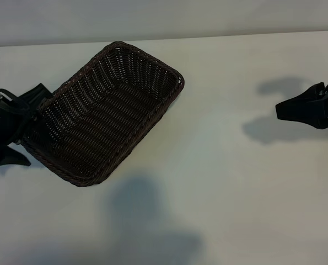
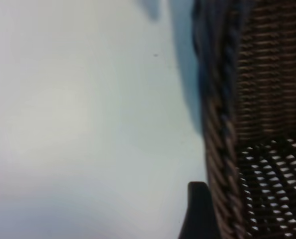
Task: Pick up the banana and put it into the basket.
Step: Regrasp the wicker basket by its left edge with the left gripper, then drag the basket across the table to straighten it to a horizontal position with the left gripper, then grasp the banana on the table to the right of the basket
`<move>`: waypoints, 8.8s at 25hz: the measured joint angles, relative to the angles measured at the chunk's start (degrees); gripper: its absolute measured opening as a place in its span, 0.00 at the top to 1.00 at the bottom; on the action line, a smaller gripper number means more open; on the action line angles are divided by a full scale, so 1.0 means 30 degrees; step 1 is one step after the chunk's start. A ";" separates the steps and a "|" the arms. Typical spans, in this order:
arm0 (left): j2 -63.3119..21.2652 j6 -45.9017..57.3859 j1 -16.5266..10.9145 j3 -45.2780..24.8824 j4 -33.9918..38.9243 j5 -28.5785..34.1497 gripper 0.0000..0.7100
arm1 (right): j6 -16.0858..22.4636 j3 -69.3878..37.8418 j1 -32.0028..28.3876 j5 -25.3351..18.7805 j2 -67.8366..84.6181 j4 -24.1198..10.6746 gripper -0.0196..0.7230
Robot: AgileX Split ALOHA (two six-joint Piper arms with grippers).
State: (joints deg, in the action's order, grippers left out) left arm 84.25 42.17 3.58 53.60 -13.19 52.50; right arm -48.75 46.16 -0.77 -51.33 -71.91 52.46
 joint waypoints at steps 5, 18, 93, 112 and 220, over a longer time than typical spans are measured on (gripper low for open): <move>0.0024 0.0626 0.0000 -0.0223 0.0320 -0.0398 0.24 | 0.0000 0.0000 0.0000 0.0000 0.0000 0.0000 0.17; 0.1384 0.1651 0.0018 -0.0384 0.0631 -0.1493 0.24 | 0.0018 0.0000 0.0000 0.0000 0.0000 0.0000 0.17; 0.6064 -1.2178 0.0017 0.7359 -0.2671 0.2058 0.75 | 0.0018 0.0000 0.0000 -0.0014 0.0000 0.0000 0.17; 1.1688 -1.5166 0.2809 1.2180 -0.2612 0.3055 0.76 | 0.0018 0.0000 0.0000 -0.0014 0.0000 0.0000 0.17; -0.6834 -1.3221 -0.1551 0.1361 0.6119 0.4934 0.19 | 0.0018 0.0000 0.0000 -0.0405 0.0000 0.0000 0.17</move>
State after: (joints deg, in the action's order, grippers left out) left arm 63.75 2.50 -1.07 57.68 5.16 67.31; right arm -48.70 46.16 -0.77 -52.54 -71.91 52.46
